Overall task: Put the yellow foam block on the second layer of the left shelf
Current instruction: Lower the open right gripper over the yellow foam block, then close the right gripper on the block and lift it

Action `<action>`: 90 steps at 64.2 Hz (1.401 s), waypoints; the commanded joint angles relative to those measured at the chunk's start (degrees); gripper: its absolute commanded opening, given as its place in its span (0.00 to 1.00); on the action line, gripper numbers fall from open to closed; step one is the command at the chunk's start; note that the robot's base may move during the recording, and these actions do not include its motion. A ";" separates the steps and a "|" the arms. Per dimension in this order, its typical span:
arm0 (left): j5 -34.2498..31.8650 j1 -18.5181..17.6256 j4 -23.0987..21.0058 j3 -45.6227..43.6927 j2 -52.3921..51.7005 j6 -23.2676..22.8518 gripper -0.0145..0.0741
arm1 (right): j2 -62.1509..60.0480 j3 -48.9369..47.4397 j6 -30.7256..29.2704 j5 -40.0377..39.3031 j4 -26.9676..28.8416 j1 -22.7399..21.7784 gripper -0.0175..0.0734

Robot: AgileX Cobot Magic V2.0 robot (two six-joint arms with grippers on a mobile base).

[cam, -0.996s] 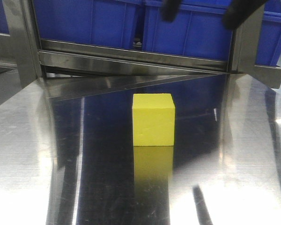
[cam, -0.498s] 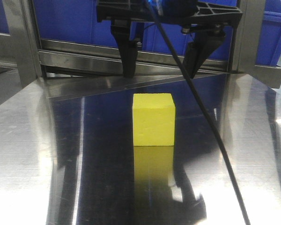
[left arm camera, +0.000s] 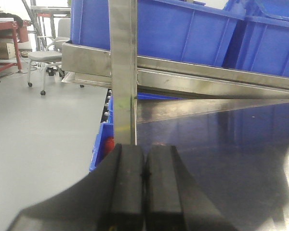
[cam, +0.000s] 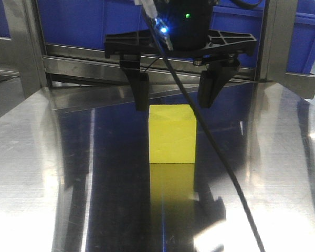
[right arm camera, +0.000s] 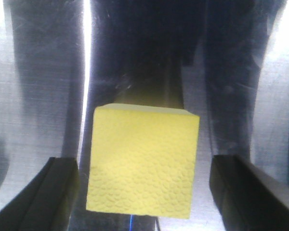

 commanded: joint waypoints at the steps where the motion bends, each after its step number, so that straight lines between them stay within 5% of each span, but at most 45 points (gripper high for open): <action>1: -5.04 -0.36 -0.13 1.48 0.41 -0.22 0.32 | -1.93 -1.97 0.11 -1.62 -2.42 0.08 0.88; 33: -5.04 -0.36 -0.13 1.48 0.41 -0.22 0.32 | 3.49 -1.75 0.11 -3.56 -2.81 -0.43 0.86; 51: -5.04 -0.36 -0.13 1.48 0.41 -0.22 0.32 | 3.56 -1.68 -0.20 -4.28 -2.81 -1.86 0.51; 71: -5.04 -0.36 -0.13 1.48 0.41 -0.22 0.32 | -2.39 0.13 -11.23 -5.42 -1.81 -8.69 0.50; 90: -5.04 -0.36 -0.13 1.48 0.41 -0.22 0.32 | -17.65 13.39 -17.85 -13.47 -1.69 -19.62 0.50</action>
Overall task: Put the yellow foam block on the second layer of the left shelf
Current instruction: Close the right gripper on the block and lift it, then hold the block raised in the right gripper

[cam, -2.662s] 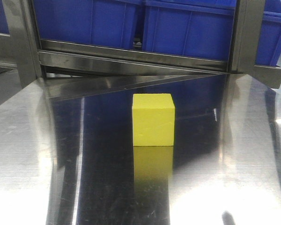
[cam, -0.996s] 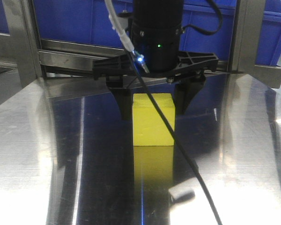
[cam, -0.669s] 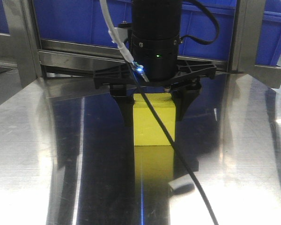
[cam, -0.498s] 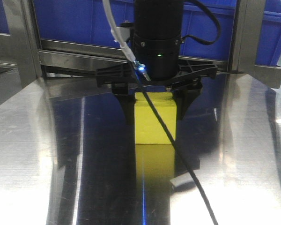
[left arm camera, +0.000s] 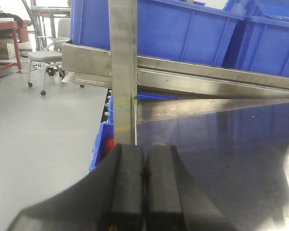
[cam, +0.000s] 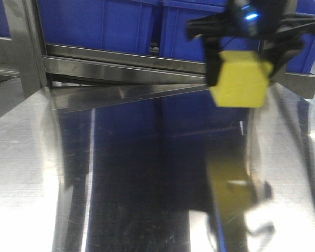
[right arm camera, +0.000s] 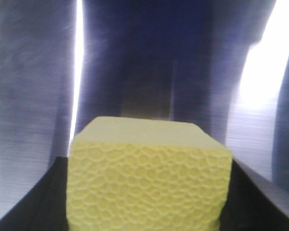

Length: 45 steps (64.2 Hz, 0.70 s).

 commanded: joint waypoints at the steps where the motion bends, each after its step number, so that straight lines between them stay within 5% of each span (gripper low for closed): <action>1: -5.04 -0.36 -0.13 1.48 0.41 -0.22 0.32 | -7.88 3.07 -2.68 -4.18 -1.23 -3.67 0.50; 27: -5.04 -0.36 -0.13 1.48 0.41 -0.22 0.32 | -32.04 25.99 -13.70 -6.66 0.77 -22.24 0.50; 45: -5.04 -0.36 -0.13 1.48 0.41 -0.22 0.32 | -48.75 36.09 -19.48 -8.20 3.04 -25.27 0.50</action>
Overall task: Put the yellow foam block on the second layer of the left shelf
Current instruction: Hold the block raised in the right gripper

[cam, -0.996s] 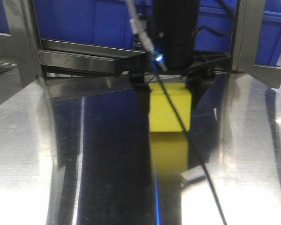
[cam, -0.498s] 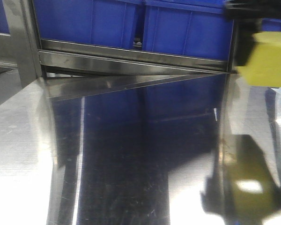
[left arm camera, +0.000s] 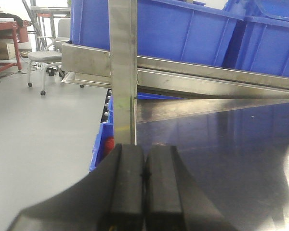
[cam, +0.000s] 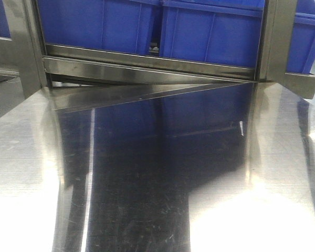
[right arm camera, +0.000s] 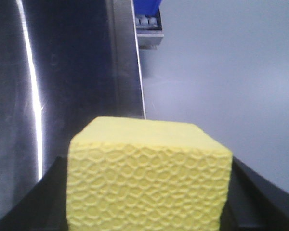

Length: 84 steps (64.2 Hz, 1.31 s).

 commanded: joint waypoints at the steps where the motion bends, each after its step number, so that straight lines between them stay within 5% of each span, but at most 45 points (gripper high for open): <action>1: -5.04 -0.36 -0.13 1.48 0.41 -0.22 0.32 | -6.10 1.06 -1.83 -4.50 0.60 -0.43 0.50; 44: -5.04 -0.36 -0.13 1.48 0.41 -0.22 0.32 | -47.27 7.76 -3.29 -9.44 0.67 -0.43 0.50; 84: -5.04 -0.24 -0.13 1.48 0.41 -0.22 0.32 | -50.45 7.76 -3.29 -9.87 0.60 -0.43 0.50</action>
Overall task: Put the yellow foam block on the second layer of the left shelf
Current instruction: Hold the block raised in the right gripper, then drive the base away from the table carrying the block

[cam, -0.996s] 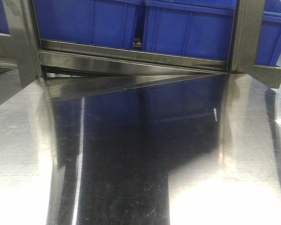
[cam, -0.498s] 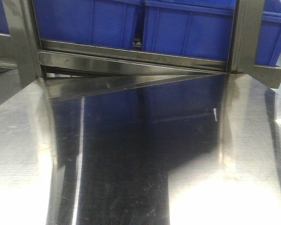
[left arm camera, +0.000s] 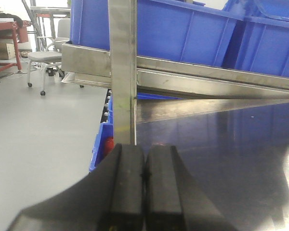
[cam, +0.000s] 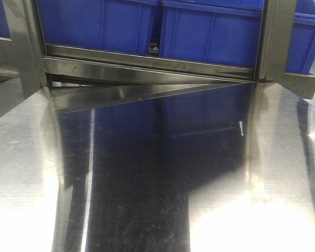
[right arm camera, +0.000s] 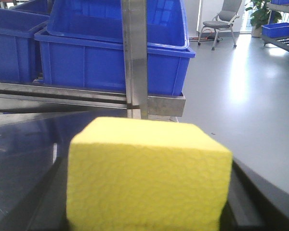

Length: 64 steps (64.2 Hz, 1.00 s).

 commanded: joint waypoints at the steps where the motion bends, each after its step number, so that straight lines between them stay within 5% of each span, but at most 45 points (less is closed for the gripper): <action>1: -5.04 -0.24 -0.13 1.48 0.41 -0.22 0.32 | -0.46 -1.45 -0.36 -5.50 -0.77 -0.43 0.50; 64: -5.04 -0.24 -0.13 1.48 0.41 -0.22 0.32 | -0.46 -1.40 -0.36 -5.50 -0.77 -0.43 0.50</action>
